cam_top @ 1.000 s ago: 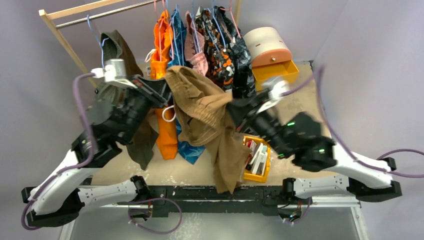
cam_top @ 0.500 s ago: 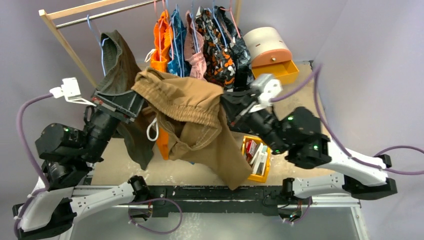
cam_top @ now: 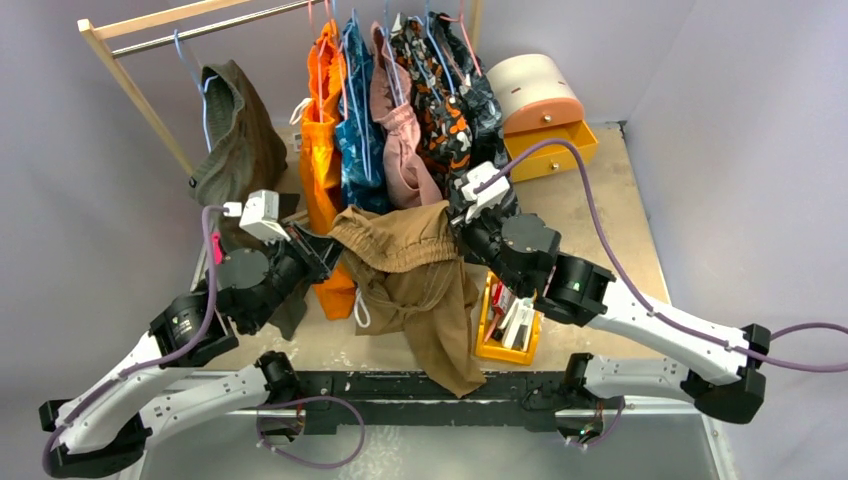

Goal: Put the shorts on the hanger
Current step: Adjust the shorts at the center of the board.

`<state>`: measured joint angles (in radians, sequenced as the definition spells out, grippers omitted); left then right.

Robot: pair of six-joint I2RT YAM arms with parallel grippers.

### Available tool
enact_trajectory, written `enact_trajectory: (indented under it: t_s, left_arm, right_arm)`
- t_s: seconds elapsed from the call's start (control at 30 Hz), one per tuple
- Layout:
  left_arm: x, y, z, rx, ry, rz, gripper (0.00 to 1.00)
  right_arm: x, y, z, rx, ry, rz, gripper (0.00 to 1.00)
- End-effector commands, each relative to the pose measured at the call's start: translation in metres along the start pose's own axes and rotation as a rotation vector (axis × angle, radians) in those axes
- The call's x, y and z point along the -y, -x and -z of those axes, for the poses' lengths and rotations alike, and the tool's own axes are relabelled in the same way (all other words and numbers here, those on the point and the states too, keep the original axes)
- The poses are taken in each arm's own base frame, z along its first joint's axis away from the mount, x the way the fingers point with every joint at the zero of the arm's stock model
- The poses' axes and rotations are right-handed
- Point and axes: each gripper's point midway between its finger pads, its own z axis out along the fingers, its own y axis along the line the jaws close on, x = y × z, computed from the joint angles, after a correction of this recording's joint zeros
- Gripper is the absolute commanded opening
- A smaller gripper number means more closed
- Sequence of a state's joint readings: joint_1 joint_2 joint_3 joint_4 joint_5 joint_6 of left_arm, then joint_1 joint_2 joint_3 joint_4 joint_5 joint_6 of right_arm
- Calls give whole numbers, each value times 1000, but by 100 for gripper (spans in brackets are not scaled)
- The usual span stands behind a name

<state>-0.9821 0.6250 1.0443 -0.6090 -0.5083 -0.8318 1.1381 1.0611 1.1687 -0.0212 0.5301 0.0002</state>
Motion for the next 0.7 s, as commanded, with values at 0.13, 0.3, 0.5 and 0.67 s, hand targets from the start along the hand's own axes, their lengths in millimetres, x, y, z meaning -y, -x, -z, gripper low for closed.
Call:
enact_trajectory:
  t_s: [0.13, 0.3, 0.5, 0.67]
  left_arm:
    - [-50, -40, -11, -83, 195, -72, 0]
    - [-69, -78, -24, -188, 245, -162, 5]
    - [-77, -105, -34, -292, 256, -261, 23]
    - [-72, -110, -37, -327, 223, -312, 50]
  right_arm:
    - [30, -53, 11, -135, -98, -197, 0]
    - [32, -93, 19, -244, -137, -238, 0]
    - [40, -109, 23, -302, -162, -223, 0]
    - [42, -117, 16, -328, -161, -205, 0]
